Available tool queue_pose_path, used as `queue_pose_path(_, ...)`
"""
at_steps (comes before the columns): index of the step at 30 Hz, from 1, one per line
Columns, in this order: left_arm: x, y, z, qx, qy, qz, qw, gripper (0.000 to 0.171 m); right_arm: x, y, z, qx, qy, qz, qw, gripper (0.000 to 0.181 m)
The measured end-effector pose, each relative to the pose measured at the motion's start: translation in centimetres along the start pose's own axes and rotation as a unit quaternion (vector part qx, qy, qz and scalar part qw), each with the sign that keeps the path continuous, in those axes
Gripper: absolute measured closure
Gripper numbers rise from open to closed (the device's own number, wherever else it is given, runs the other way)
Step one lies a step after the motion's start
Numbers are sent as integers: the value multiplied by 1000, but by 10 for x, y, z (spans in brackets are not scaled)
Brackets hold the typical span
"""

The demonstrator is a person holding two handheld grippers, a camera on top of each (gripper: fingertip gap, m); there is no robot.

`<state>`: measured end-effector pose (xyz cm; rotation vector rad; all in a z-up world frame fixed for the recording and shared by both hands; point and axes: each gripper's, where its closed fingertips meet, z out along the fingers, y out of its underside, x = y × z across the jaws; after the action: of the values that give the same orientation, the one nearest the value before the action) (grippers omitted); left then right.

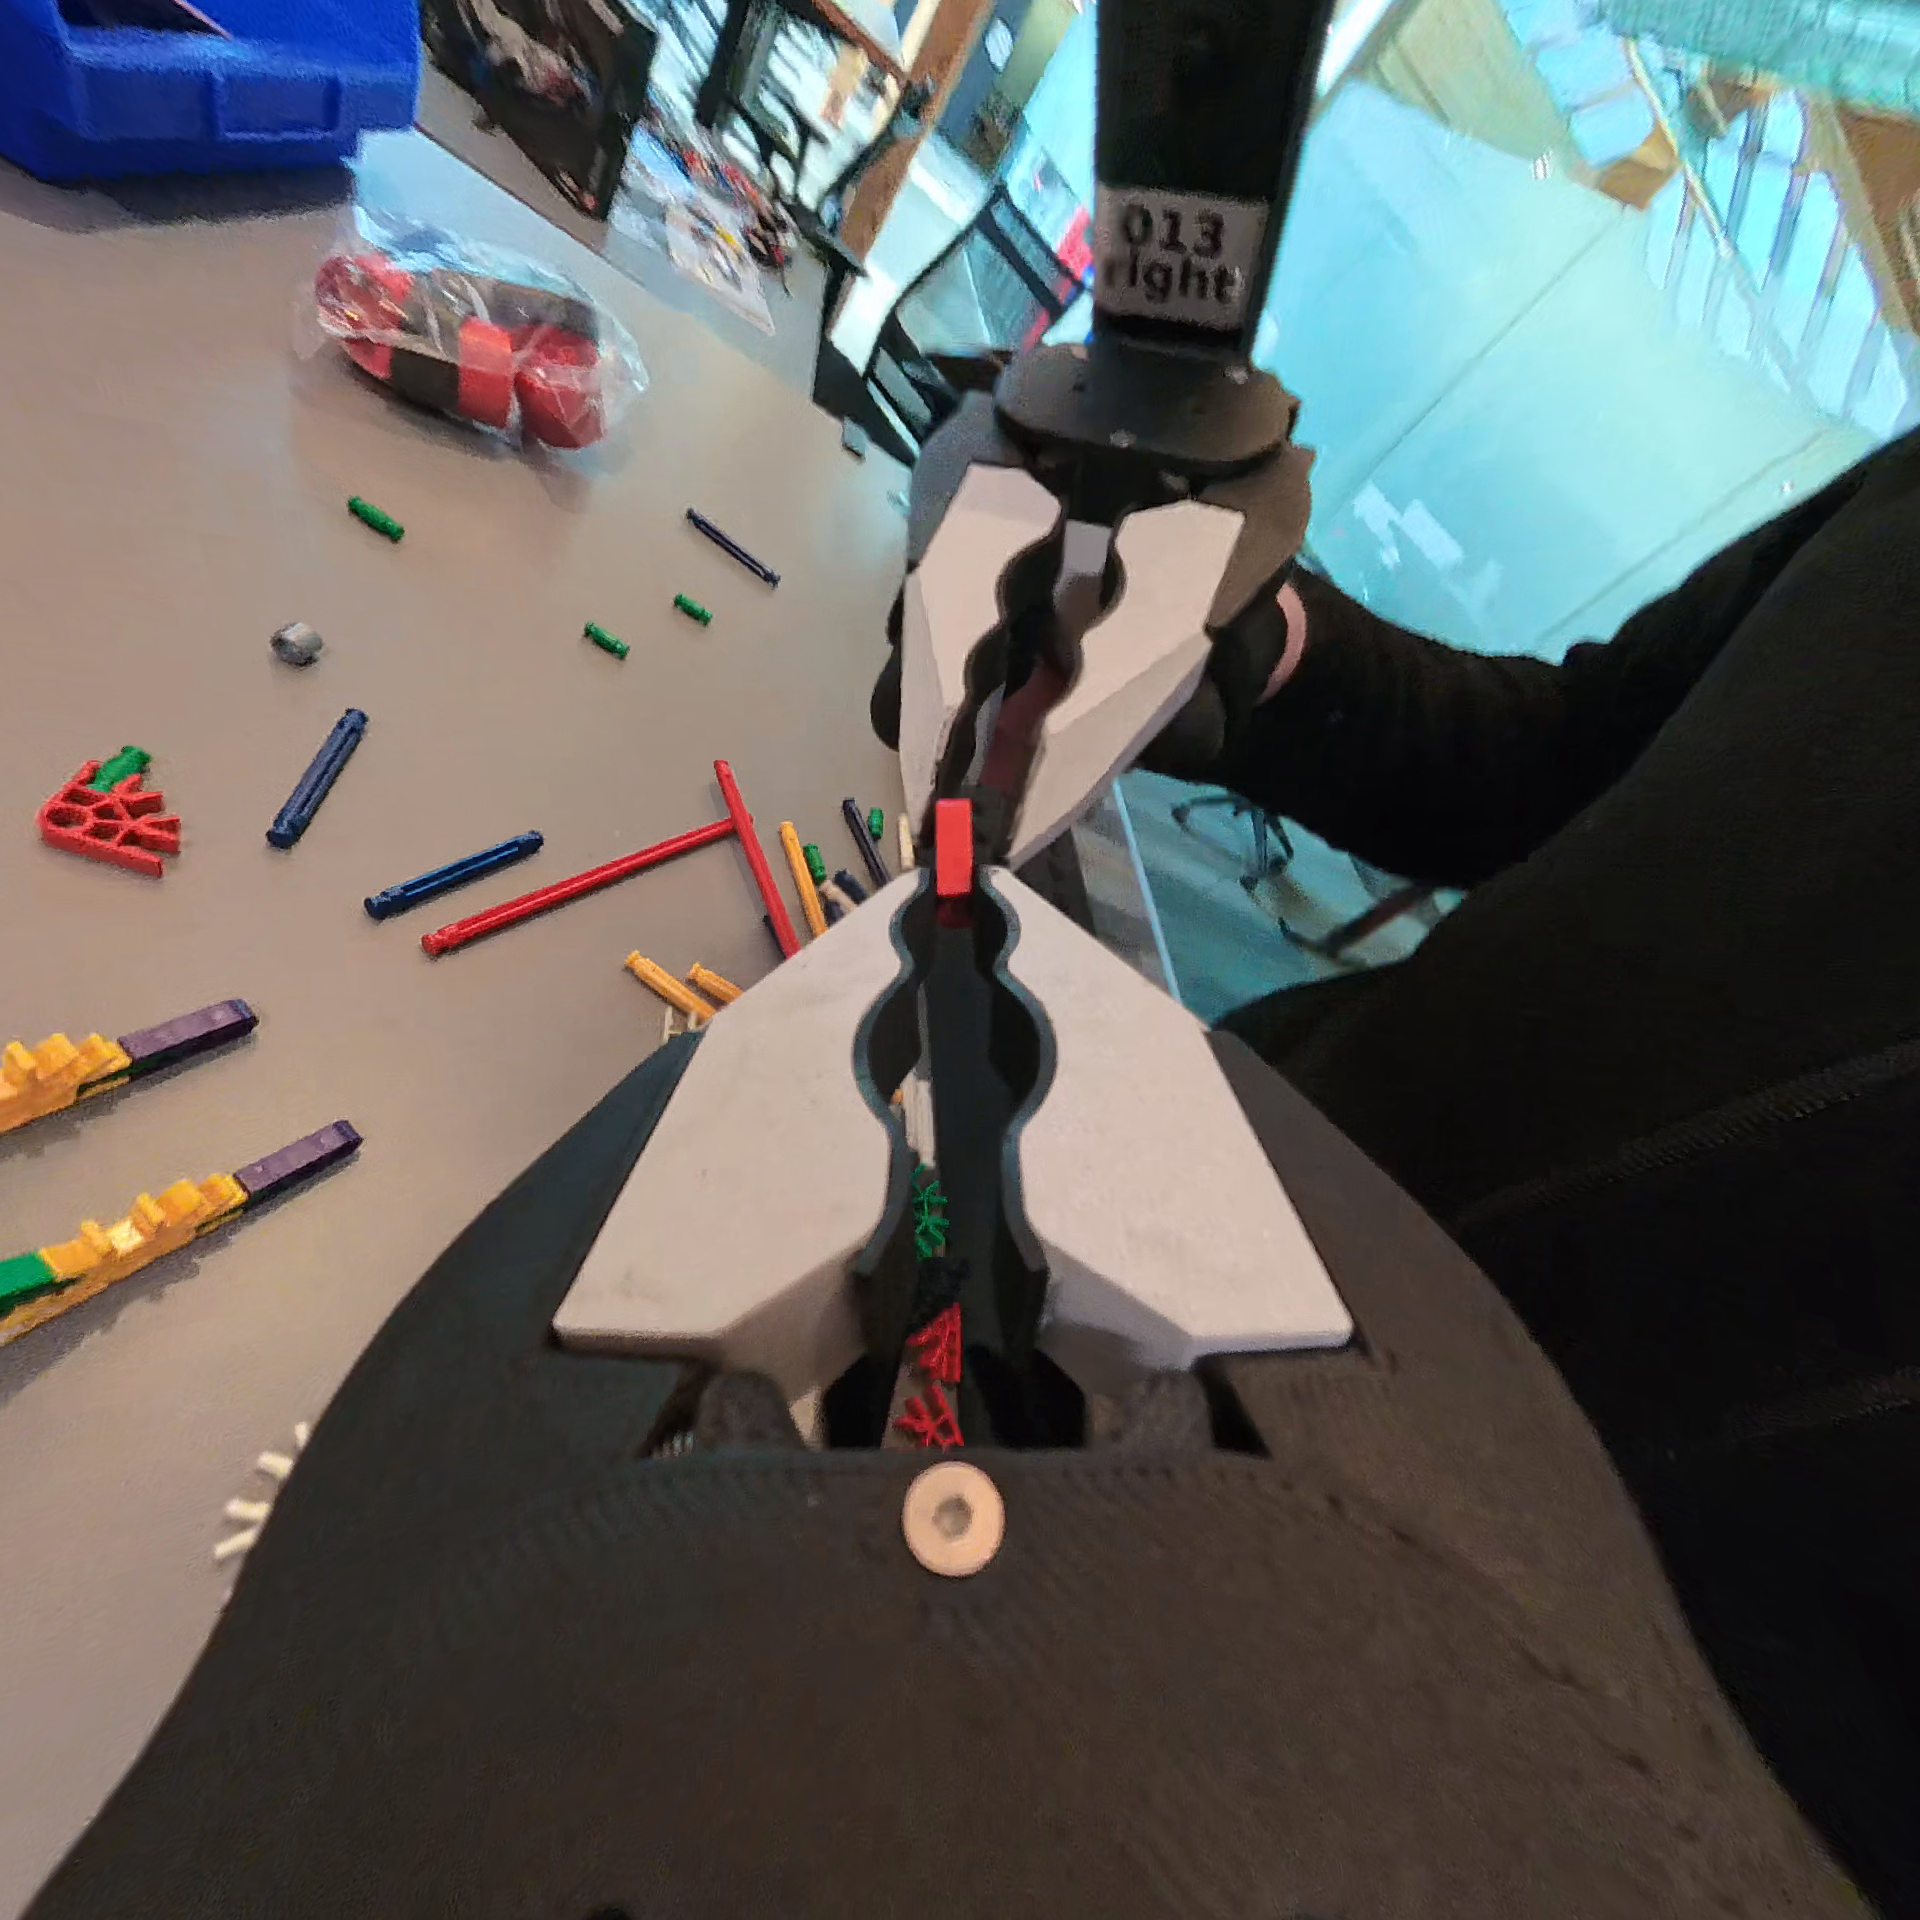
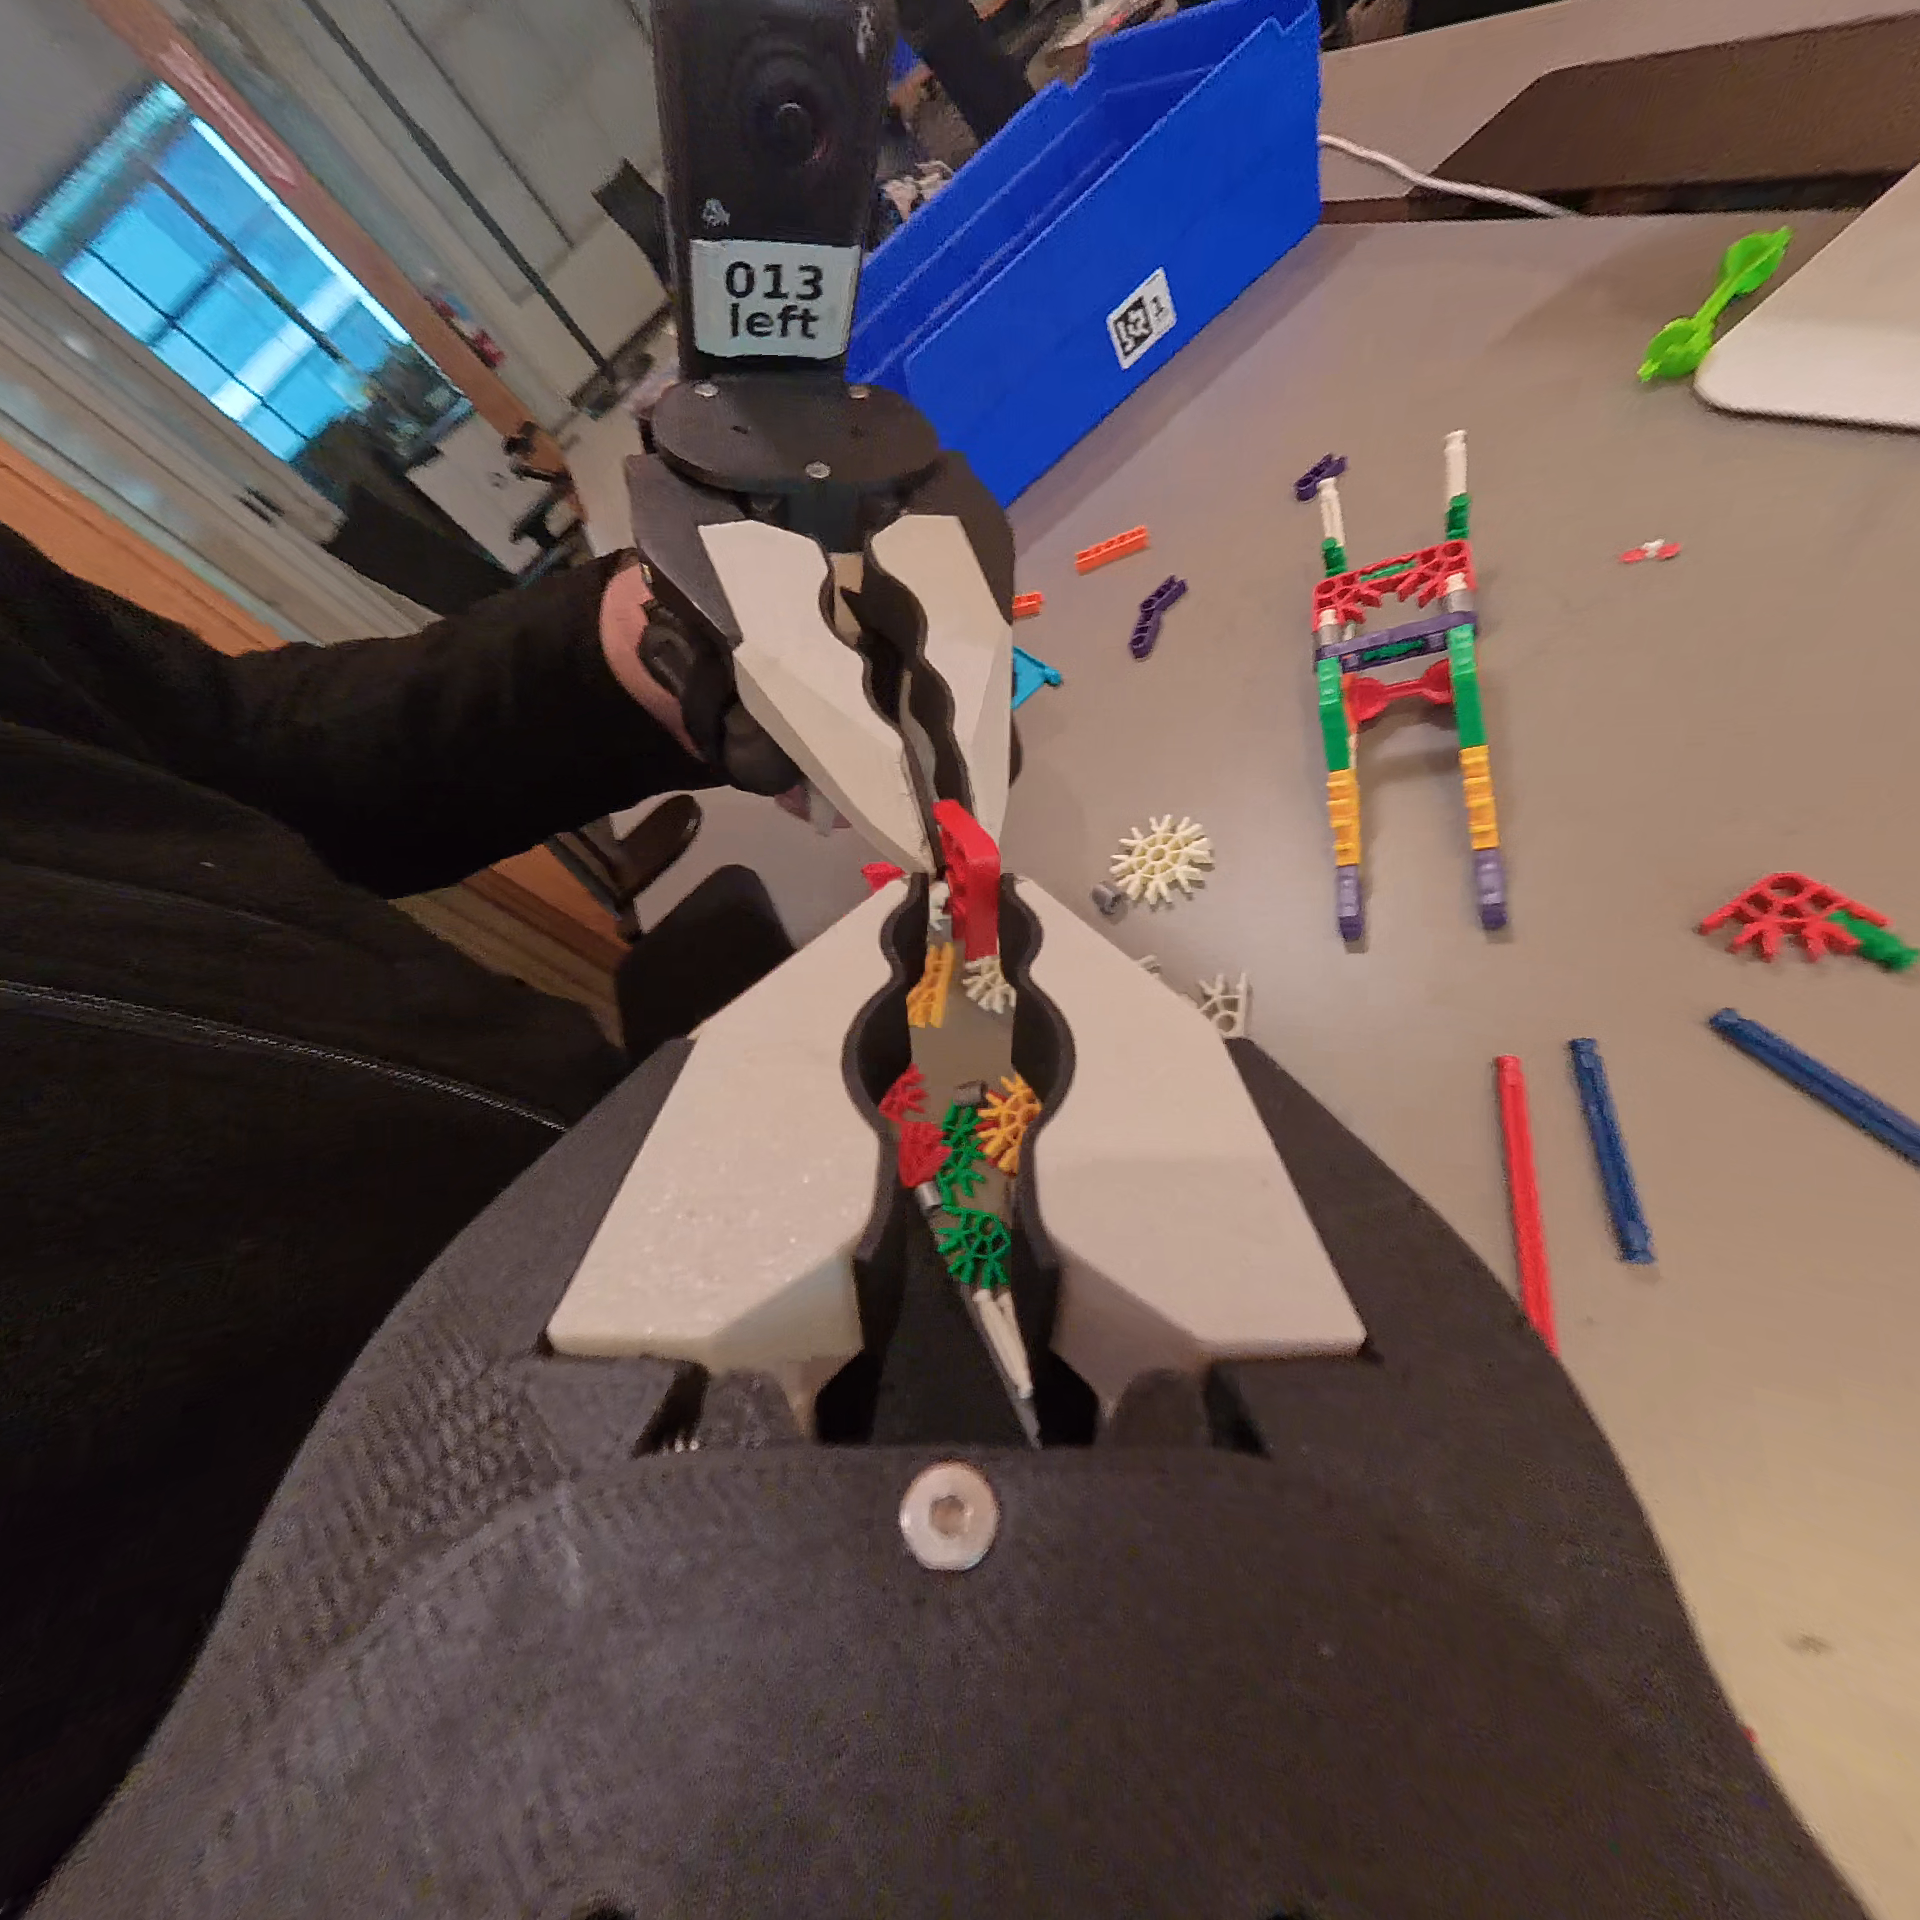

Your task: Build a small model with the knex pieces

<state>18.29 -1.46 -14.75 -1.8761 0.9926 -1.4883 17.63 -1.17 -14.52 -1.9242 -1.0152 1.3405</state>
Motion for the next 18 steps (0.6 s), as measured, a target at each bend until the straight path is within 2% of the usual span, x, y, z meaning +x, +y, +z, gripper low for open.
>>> queue_pose_path(3, 2, 1, 6, -41, 30, 12, 999, 168, 1, 1, -3, 4, -23, 21, 1000, 176)
queue_pose_path(7, -20, -7, 14, -55, 21, 11, 998, 166, 22, -2, -8, 17, 2, 47, 999, 177)
queue_pose_path(11, -72, -29, 9, -80, -80, 55, 992, 165, 77, -9, -20, 41, 66, 118, 990, 178)
queue_pose_path(13, -105, -34, 8, -124, -144, 85, 978, 165, 110, -5, -22, 35, 98, 152, 983, 178)
queue_pose_path(15, -134, -34, 10, -185, -198, 126, 954, 163, 139, -1, -21, 24, 128, 172, 976, 178)
queue_pose_path(18, -165, -28, 24, -259, -221, 168, 925, 163, 168, 4, -16, 0, 155, 194, 969, 178)
